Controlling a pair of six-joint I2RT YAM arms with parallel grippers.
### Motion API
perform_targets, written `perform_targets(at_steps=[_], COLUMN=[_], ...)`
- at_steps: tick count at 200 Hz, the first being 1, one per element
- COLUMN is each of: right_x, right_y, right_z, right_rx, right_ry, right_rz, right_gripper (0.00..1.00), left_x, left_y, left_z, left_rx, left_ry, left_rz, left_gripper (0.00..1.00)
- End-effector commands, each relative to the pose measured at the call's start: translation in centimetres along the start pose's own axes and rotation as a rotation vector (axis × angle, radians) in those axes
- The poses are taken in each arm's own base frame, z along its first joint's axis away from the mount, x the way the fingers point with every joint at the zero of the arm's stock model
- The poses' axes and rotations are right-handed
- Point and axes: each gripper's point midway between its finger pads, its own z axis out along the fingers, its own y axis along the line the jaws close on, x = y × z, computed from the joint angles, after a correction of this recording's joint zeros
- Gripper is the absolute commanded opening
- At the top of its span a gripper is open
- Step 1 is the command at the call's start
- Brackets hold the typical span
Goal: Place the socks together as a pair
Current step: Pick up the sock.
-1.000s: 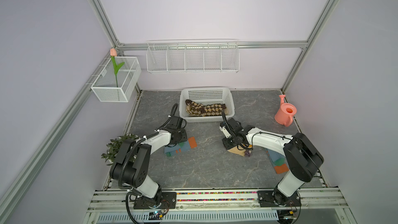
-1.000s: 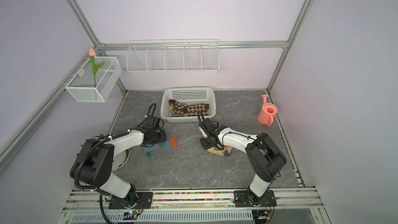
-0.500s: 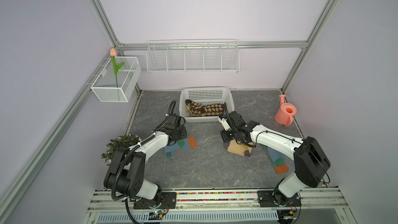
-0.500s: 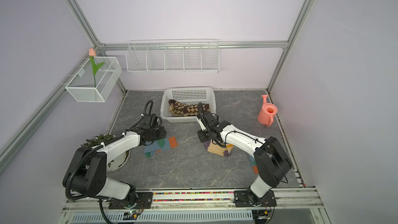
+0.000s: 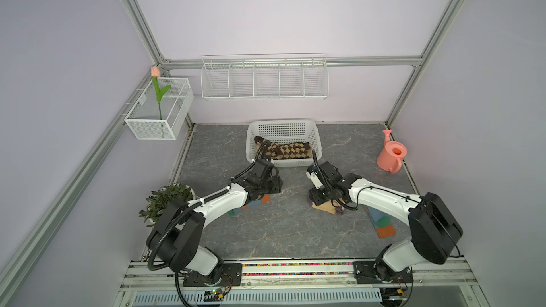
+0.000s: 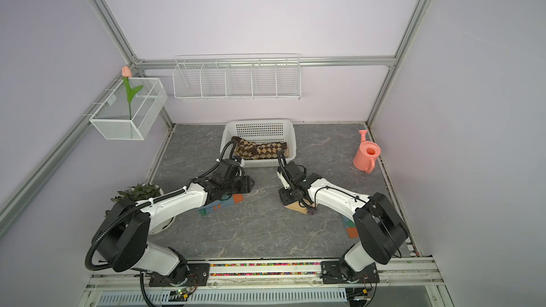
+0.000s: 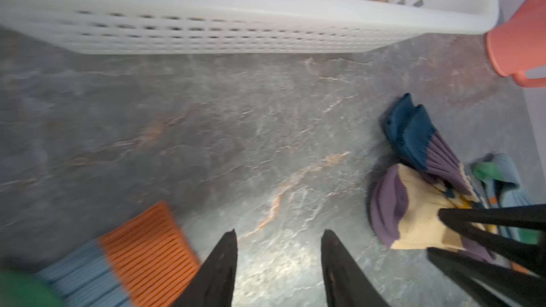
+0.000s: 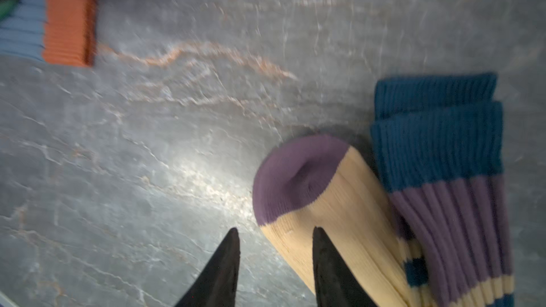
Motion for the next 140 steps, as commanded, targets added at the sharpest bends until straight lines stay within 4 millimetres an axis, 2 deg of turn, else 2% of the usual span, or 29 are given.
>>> perform_targets(at_steps=[1, 28, 82, 113, 140], right_x=[-0.5, -1.1, -1.2, -0.9, -1.2], right_y=[0.2, 1.2, 1.3, 0.6, 0.7], right_z=[0.8, 1.3, 3.0, 4.1, 3.4], right_rx=[-0.025, -0.065, -0.052, -0.014, -0.022], right_ry=[-0.025, -0.043, -0.018, 0.006, -0.012], right_rz=[0.033, 0.041, 0.031, 0.036, 0.043], right_gripper=[0.43, 0.44, 0.42, 0.29, 0.16], left_x=[-0.5, -0.2, 0.5, 0.6, 0.9], left_y=[-3.7, -4.5, -3.6, -3.3, -3.1], left_z=[1.6, 2.9, 3.6, 3.4, 3.3], left_rx=[0.089, 0.104, 0.077, 0.072, 0.065], left_ry=[-0.004, 0.010, 0.018, 0.015, 0.017], left_rz=[0.016, 0.012, 0.005, 0.003, 0.005], left_gripper=[0.50, 0.50, 0.50, 0.50, 0.50])
